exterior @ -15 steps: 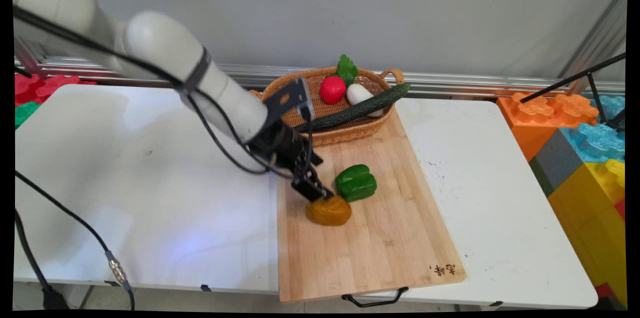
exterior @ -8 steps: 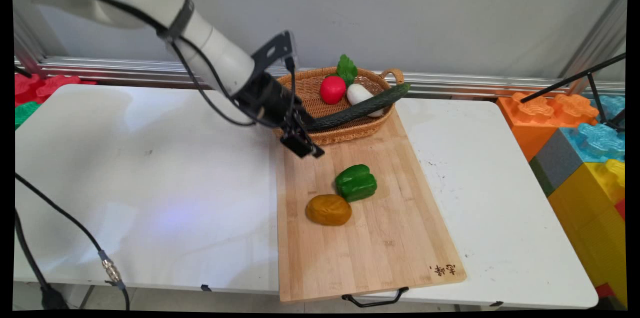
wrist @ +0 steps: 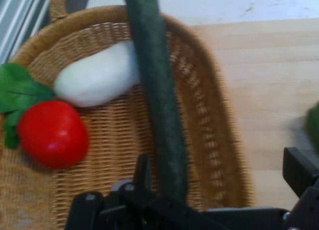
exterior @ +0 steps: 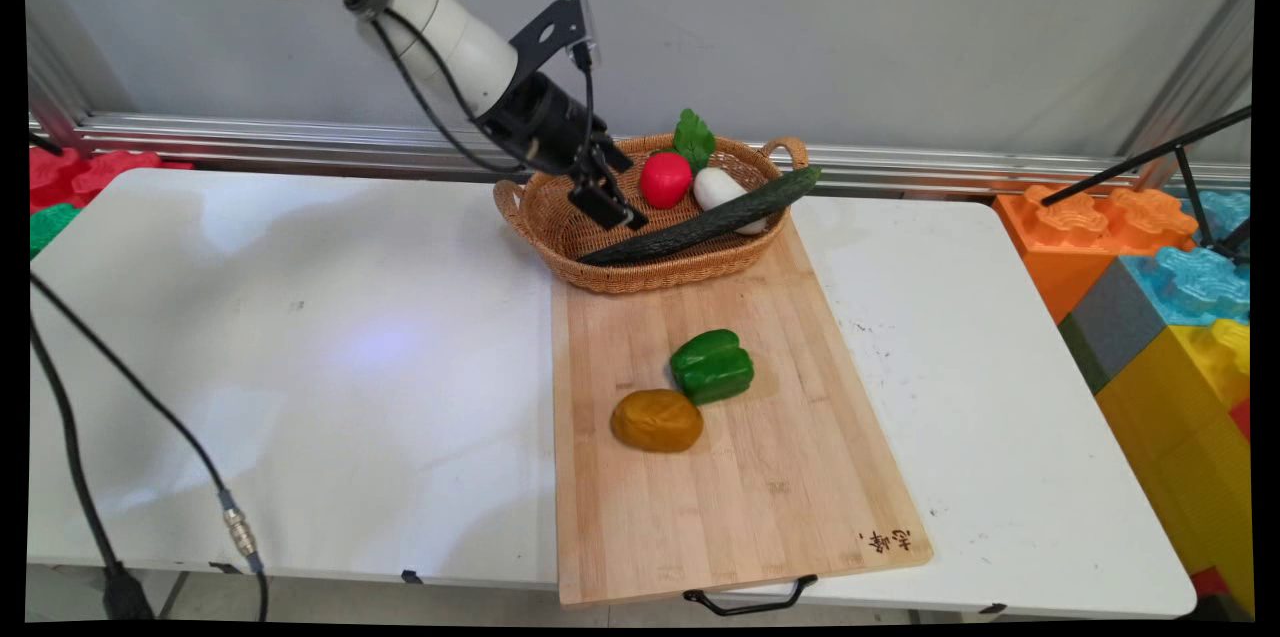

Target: Pick up the cucumber from the vegetable basket

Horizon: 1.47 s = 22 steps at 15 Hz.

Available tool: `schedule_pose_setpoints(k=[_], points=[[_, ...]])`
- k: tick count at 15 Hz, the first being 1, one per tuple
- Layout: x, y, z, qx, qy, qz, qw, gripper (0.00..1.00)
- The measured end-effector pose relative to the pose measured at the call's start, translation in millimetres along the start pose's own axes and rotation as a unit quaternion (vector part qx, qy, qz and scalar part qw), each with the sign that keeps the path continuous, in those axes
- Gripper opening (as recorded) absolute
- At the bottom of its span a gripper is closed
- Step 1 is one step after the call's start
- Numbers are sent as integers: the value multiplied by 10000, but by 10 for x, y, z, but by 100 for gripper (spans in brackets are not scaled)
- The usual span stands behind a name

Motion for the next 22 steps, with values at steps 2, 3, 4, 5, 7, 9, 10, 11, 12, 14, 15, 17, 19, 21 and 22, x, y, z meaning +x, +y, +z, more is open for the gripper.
schedule_pose_setpoints(k=[2,3,4,5,7,9,10,11,12,14,15,17,19,21,22], points=[[-12,-140,63,52,-31,-3,10000,100],[-17,-191,97,61,-46,-13,10000,100],[-23,-249,144,62,-65,-33,10000,100],[-25,-300,201,49,-80,-57,9999,100],[-24,-389,332,-3,-98,-123,9999,100],[-20,-458,481,-84,-111,-200,9997,100],[-22,-493,571,-135,-119,-255,9995,100],[-22,-522,662,-193,-126,-310,9993,100],[-20,-554,780,-274,-128,-390,9988,100],[-13,-591,944,-386,-128,-496,9979,100],[-12,-611,1043,-449,-129,-558,9973,100],[-8,-644,1188,-518,-121,-623,9966,100],[-5,-675,1308,-547,-108,-661,9963,100],[-8,-703,1406,-555,-102,-680,9961,100],[-7,-712,1441,-558,-99,-681,9961,100]])
